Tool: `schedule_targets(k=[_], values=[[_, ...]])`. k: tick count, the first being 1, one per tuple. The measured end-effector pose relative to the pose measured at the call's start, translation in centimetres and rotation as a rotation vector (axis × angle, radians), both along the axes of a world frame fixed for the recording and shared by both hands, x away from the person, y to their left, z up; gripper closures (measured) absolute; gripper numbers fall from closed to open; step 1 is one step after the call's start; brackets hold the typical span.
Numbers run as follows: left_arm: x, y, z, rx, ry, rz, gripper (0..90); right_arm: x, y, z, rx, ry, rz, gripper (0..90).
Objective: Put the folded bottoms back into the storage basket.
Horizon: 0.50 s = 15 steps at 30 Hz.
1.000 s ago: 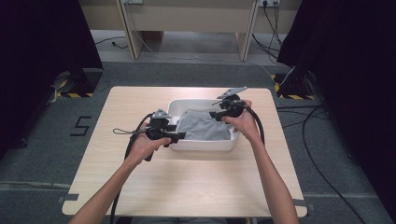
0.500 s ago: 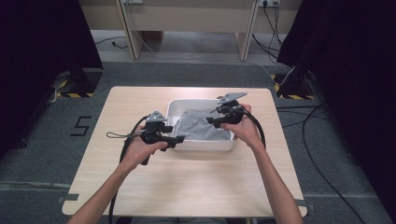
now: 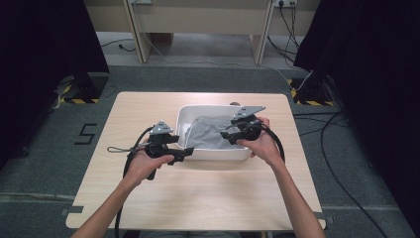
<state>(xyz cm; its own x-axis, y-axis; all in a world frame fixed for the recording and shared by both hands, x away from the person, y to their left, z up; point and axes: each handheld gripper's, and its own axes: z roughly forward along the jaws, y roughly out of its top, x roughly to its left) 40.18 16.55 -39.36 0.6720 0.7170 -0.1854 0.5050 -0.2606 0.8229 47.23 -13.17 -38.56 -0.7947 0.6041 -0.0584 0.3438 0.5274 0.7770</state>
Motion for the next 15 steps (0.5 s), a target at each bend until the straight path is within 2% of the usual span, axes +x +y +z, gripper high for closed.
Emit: schedule_targets(k=[15], values=[[-1.4, 0.7, -0.1, 0.007, -0.026, 0.007, 22.2, -2.2, -0.4, -0.4, 0.0, -0.014, 0.015, 36.1]])
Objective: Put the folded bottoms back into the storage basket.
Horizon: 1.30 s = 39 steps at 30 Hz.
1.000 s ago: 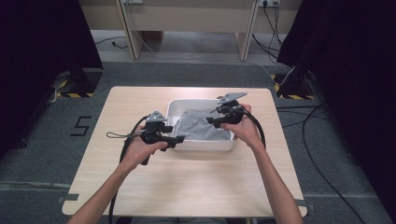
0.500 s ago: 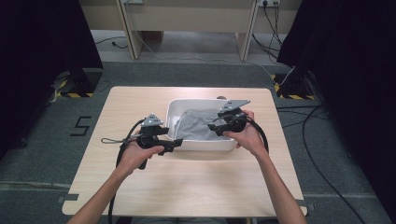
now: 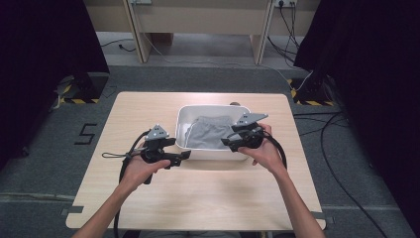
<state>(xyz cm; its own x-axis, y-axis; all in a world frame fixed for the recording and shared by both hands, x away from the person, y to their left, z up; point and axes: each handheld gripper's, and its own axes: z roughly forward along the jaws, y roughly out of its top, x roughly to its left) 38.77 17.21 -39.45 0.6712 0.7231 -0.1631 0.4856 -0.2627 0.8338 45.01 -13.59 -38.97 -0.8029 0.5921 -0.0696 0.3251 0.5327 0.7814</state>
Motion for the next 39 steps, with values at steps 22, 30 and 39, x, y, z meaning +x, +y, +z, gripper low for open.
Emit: schedule_targets(k=[22, 30, 39], values=[[-1.3, 0.8, -1.5, -0.023, 0.014, -0.011, 21.7, -3.5, -1.0, -1.0, 0.05, -0.025, 0.006, 35.3], [-1.9, 1.1, -1.8, -0.017, -0.008, -0.005, 21.6, -4.6, -1.4, -1.6, 0.069, -0.035, 0.002, 35.3], [-2.8, 1.4, -2.0, -0.003, -0.029, 0.0, 21.4, -6.0, -1.8, -2.4, 0.081, -0.047, -0.006, 34.5]])
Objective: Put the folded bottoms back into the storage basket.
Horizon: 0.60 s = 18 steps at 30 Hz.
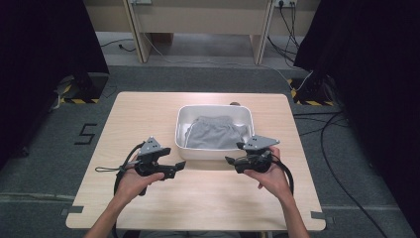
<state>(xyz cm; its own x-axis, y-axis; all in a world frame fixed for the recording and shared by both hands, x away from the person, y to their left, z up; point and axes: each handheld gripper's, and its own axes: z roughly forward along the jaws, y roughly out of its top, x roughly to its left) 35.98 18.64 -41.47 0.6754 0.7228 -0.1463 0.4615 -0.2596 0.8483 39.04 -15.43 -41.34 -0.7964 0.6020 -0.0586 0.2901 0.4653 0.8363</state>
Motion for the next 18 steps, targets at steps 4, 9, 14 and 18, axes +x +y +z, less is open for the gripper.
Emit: schedule_targets(k=[4, 9, 14, 18], values=[[-0.5, 0.2, -0.3, 0.007, -0.006, 0.002, 21.4, -0.8, -0.2, -0.5, 0.014, -0.001, -0.004, 32.4], [-0.9, 0.3, -0.7, 0.02, -0.009, 0.001, 21.4, -1.2, -0.5, -0.8, 0.014, 0.006, -0.008, 31.5], [-1.3, 0.8, -1.4, 0.022, -0.003, 0.008, 21.0, -1.7, -0.8, -1.3, 0.014, 0.011, -0.013, 29.9], [-1.5, 1.2, -1.8, 0.015, 0.0, 0.012, 20.0, -2.0, -1.0, -1.7, 0.01, 0.016, -0.016, 28.4]])
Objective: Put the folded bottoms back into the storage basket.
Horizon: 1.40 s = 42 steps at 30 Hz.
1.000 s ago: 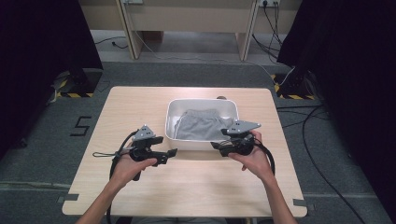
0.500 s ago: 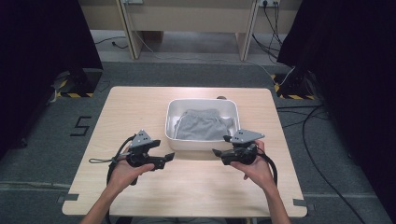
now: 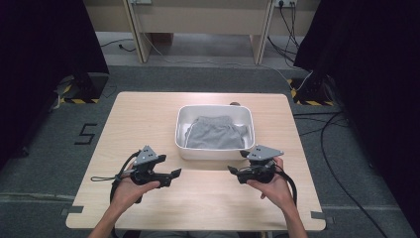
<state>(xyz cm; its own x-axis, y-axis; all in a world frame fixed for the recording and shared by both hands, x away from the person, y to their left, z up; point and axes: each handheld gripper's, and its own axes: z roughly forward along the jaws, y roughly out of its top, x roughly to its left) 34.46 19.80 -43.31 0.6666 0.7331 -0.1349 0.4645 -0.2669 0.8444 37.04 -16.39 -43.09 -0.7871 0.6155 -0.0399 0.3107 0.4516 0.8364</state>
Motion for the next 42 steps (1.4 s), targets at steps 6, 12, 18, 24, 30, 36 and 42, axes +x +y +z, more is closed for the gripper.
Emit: schedule_targets(k=[6, 12, 18, 24, 30, 36, 42], values=[[-0.2, 0.3, -0.7, 0.003, 0.005, 0.002, 15.8, -0.3, -0.3, -0.4, -0.001, 0.013, -0.011, 26.1], [-0.6, 0.8, -1.3, -0.007, 0.014, -0.006, 14.7, -0.5, -0.7, -0.6, 0.004, 0.008, -0.018, 24.6], [-1.0, 1.2, -1.9, -0.013, 0.022, 0.003, 14.5, -0.9, -1.2, -1.2, -0.004, 0.024, -0.029, 24.4], [-1.5, 1.5, -2.5, -0.006, 0.024, -0.001, 14.5, -1.3, -1.5, -1.6, -0.005, 0.031, -0.036, 24.4], [-2.0, 1.9, -3.4, 0.003, 0.03, -0.004, 14.5, -1.7, -1.7, -2.4, -0.015, 0.043, -0.043, 24.3], [-2.5, 2.0, -4.6, 0.013, 0.036, 0.002, 14.5, -2.1, -2.1, -3.4, -0.02, 0.066, -0.058, 23.9], [-3.2, 1.9, -5.6, 0.036, 0.039, -0.004, 14.5, -2.5, -2.6, -4.5, -0.028, 0.087, -0.075, 23.9]])
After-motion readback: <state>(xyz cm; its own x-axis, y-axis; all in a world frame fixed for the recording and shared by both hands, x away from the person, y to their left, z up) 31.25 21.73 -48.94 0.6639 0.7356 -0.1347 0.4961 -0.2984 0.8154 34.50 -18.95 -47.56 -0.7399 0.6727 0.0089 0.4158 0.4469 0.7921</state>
